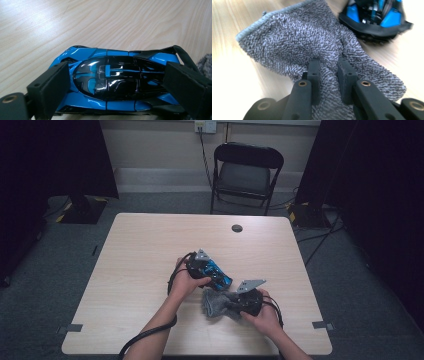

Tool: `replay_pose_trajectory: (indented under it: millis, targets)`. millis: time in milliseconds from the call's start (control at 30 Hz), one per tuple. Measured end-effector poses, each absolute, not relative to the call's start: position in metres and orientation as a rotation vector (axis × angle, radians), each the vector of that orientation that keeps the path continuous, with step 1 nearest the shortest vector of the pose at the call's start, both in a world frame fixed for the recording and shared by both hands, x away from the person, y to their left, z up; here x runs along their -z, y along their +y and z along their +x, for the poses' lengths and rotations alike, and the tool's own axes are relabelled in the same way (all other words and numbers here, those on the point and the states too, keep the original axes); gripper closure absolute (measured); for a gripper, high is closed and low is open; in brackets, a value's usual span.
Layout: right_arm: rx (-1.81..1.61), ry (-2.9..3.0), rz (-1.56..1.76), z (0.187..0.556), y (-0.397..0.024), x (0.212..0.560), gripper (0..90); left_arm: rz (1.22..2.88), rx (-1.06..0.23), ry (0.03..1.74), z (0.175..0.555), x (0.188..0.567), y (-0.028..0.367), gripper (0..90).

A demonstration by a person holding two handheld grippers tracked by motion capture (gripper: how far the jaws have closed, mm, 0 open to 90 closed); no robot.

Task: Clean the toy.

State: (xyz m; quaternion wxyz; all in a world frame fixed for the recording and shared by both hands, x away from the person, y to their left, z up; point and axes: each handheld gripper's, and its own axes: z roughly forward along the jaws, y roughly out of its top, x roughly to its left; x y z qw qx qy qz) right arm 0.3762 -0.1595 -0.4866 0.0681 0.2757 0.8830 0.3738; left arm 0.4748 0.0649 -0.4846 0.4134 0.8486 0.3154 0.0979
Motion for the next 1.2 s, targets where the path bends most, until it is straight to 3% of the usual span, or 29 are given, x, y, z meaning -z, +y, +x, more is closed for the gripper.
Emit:
replay_pose_trajectory:
  millis: [467, 1200]
  targets:
    - [-1.108, 2.564, 0.982, 0.393, -0.199, 0.486, 76.6, 2.140, -0.243, 0.797, 0.476, 0.484, 0.065, 9.6]
    - [-1.049, 2.474, 1.126, 0.417, -0.221, 0.484, 76.7, 2.135, -0.245, 0.797, 0.476, 0.484, 0.065, 9.6]
